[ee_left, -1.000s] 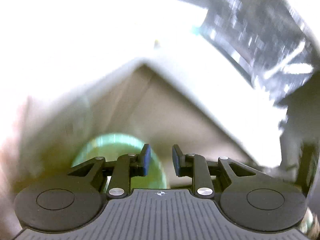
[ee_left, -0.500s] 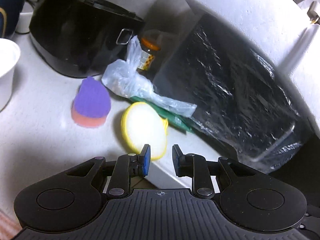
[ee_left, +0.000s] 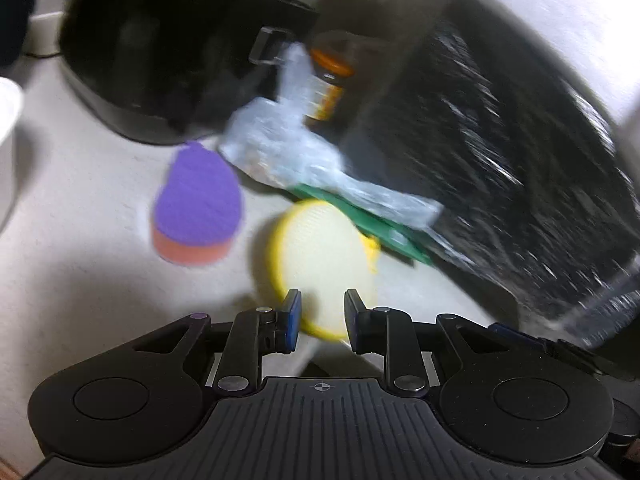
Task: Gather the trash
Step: 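Raise both tools back up to the counter toward the sponges, then grasp the round yellow-rimmed sponge by its rim with the right tool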
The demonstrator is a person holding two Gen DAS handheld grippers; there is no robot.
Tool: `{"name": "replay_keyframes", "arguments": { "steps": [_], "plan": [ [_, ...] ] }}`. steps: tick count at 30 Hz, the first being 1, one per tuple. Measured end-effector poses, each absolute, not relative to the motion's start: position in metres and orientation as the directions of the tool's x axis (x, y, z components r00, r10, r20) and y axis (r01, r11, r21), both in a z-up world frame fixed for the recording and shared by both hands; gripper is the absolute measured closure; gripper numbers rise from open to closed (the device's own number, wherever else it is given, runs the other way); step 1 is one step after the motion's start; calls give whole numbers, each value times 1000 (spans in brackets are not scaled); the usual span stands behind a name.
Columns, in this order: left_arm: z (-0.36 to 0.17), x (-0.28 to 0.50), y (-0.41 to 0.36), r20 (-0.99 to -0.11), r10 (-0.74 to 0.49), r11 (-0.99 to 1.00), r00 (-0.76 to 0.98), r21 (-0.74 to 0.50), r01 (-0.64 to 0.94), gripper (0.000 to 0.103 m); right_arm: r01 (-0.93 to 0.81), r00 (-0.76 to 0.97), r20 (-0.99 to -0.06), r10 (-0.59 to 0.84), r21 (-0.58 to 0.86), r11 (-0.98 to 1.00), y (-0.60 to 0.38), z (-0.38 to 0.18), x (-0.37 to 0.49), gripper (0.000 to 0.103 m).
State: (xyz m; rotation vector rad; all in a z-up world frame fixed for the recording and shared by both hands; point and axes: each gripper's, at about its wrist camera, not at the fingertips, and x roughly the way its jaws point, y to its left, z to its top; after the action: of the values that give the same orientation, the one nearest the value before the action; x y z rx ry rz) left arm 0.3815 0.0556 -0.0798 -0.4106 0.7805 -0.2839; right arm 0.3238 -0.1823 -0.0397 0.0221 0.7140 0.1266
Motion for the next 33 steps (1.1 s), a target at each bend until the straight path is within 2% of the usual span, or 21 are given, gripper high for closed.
{"name": "replay_keyframes", "arguments": {
  "steps": [5,7,12,16,19,21,22,23,28,33],
  "plan": [
    [-76,385,74,-629,-327,899,705,-437,27,76,-188,717,-671,189,75,979,-161,-58,370,32],
    [-75,389,83,-631,-308,898,712,-439,0,76,-253,698,-686,207,34,967,-141,-66,385,32],
    [-74,395,95,-624,-295,896,724,-445,-18,76,-315,689,-705,170,-80,946,-101,-90,413,30],
    [-77,399,98,-628,-304,893,717,-449,-15,76,-324,681,-711,175,-78,943,-97,-92,423,31],
    [-79,401,98,-626,-311,893,715,-451,-7,76,-313,666,-721,191,-38,949,-103,-89,424,48],
    [-80,402,99,-625,-311,892,716,-452,-7,76,-312,665,-720,197,-28,950,-106,-86,419,78],
    [-81,403,100,-625,-311,891,716,-454,-9,76,-314,663,-722,200,-26,949,-108,-84,416,86],
    [-81,404,100,-624,-310,890,717,-456,-12,76,-318,658,-724,206,-19,948,-110,-82,413,98],
    [-80,406,100,-608,-301,897,735,-442,2,76,-229,654,-743,142,-16,973,-136,-83,398,101],
    [-82,415,92,-618,-243,935,748,-353,12,76,-131,654,-750,102,21,991,-173,-82,377,101]
  ]
}}
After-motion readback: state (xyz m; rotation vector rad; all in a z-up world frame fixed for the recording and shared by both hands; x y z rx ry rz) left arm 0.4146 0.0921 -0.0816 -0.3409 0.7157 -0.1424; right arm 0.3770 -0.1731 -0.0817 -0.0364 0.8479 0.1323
